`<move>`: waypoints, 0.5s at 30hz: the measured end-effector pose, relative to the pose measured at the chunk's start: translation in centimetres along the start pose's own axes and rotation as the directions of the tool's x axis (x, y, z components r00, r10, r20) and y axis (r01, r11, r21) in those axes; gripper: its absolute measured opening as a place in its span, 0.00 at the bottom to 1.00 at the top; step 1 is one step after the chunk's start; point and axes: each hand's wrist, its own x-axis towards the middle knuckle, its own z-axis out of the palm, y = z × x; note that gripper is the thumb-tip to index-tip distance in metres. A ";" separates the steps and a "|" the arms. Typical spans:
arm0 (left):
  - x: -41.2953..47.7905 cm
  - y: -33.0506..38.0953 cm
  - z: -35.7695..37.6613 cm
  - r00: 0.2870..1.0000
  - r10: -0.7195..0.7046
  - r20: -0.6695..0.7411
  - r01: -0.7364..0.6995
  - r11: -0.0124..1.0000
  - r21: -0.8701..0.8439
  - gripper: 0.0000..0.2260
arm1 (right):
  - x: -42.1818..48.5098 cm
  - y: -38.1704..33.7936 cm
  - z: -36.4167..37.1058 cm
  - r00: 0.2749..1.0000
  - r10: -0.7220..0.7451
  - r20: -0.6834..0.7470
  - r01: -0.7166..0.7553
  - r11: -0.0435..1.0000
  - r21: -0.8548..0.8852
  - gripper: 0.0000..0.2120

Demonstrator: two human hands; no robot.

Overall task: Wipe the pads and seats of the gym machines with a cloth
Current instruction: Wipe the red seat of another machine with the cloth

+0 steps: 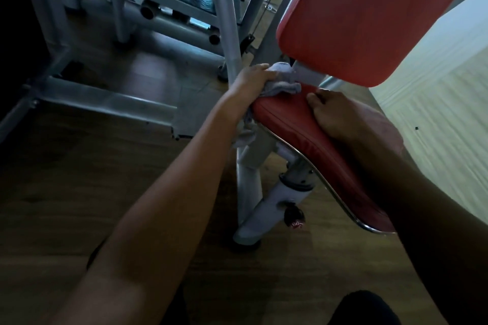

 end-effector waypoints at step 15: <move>-6.5 -1.7 4.1 0.943 -0.039 -0.330 -0.055 0.961 -0.272 0.22 | 0.1 -0.5 0.3 0.999 0.033 0.029 -0.030 0.993 -0.112 0.35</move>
